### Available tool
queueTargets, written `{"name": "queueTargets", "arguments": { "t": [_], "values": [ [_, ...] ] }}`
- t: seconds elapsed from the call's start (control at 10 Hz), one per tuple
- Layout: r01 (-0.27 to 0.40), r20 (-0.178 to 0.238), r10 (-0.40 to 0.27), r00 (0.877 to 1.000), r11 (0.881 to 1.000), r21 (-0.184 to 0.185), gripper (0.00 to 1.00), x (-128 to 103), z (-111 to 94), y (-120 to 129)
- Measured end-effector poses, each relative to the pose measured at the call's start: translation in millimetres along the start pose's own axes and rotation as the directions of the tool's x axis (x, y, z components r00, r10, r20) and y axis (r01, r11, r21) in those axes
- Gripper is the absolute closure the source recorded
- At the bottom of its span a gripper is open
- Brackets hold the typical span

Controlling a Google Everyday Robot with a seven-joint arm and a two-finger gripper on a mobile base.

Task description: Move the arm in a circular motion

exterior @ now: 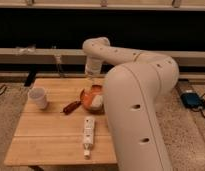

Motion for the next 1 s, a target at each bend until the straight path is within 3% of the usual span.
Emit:
{"name": "queueTargets", "arguments": {
  "t": [0.2,0.4,0.6,0.7,0.8,1.0],
  "values": [
    [0.126,0.015,-0.126,0.992,0.992,-0.013,0.25,-56.2,9.9,27.8],
    [0.264,0.044,-0.263,0.964,0.964,-0.021,0.25,-109.8,13.4,73.3],
    [0.356,0.066,-0.353,0.933,0.934,-0.028,0.25,-134.0,11.2,110.1],
    [0.425,0.081,-0.421,0.903,0.905,-0.035,0.25,-143.3,7.7,141.9],
    [0.46,0.088,-0.455,0.886,0.887,-0.038,0.25,-146.4,5.5,159.6],
    [0.546,0.091,-0.54,0.836,0.837,-0.046,0.25,-147.8,-0.8,208.7]
  ]
}}
